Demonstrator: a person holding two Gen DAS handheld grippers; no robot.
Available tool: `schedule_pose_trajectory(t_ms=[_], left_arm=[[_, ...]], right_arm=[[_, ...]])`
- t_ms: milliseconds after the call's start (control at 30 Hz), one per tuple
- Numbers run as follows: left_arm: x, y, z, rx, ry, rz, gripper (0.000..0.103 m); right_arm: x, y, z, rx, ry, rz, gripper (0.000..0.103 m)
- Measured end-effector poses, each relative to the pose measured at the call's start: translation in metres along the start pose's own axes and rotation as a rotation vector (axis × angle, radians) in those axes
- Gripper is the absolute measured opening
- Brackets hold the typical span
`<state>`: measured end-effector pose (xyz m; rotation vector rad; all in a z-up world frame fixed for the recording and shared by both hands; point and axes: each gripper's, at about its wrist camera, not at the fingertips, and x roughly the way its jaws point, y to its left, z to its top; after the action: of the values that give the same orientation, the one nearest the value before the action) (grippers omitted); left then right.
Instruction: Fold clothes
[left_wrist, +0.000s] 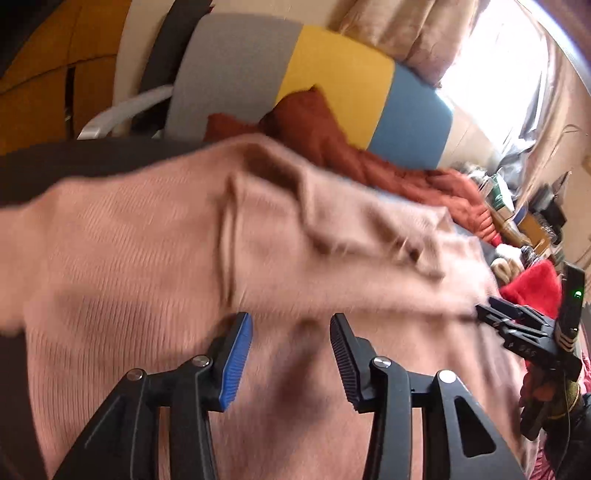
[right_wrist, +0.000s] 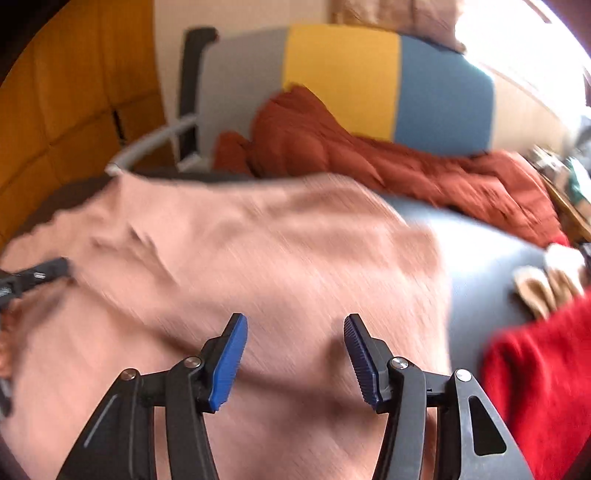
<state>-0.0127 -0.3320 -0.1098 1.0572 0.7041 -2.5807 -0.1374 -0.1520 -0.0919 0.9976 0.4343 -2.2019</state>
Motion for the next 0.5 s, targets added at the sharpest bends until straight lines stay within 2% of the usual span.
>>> schedule_pose_trajectory(t_ms=[33, 100, 200, 267, 333, 400, 500], left_arm=[[-0.004, 0.003, -0.004, -0.024, -0.003, -0.011, 0.044], [-0.01, 0.01, -0.012, -0.068, -0.011, -0.032, 0.044], [-0.02, 0.018, -0.018, -0.139, -0.016, -0.056, 0.044], [-0.032, 0.029, -0.015, -0.216, -0.015, -0.042, 0.046], [-0.048, 0.049, -0.007, -0.314, -0.043, 0.007, 0.046], [-0.067, 0.081, 0.005, -0.427, -0.073, 0.088, 0.047], [-0.092, 0.143, 0.027, -0.609, -0.071, 0.245, 0.048]], right_arm=[[-0.003, -0.004, -0.009, 0.017, -0.011, -0.003, 0.066], [-0.007, -0.012, -0.018, 0.061, -0.013, -0.01, 0.071], [-0.012, -0.014, -0.025, 0.08, -0.017, -0.014, 0.074], [-0.012, -0.013, -0.026, 0.08, -0.015, -0.017, 0.075], [-0.011, -0.013, -0.025, 0.079, -0.014, -0.021, 0.076], [-0.011, -0.013, -0.026, 0.079, -0.015, -0.022, 0.077], [-0.012, -0.014, -0.027, 0.079, -0.017, -0.023, 0.078]])
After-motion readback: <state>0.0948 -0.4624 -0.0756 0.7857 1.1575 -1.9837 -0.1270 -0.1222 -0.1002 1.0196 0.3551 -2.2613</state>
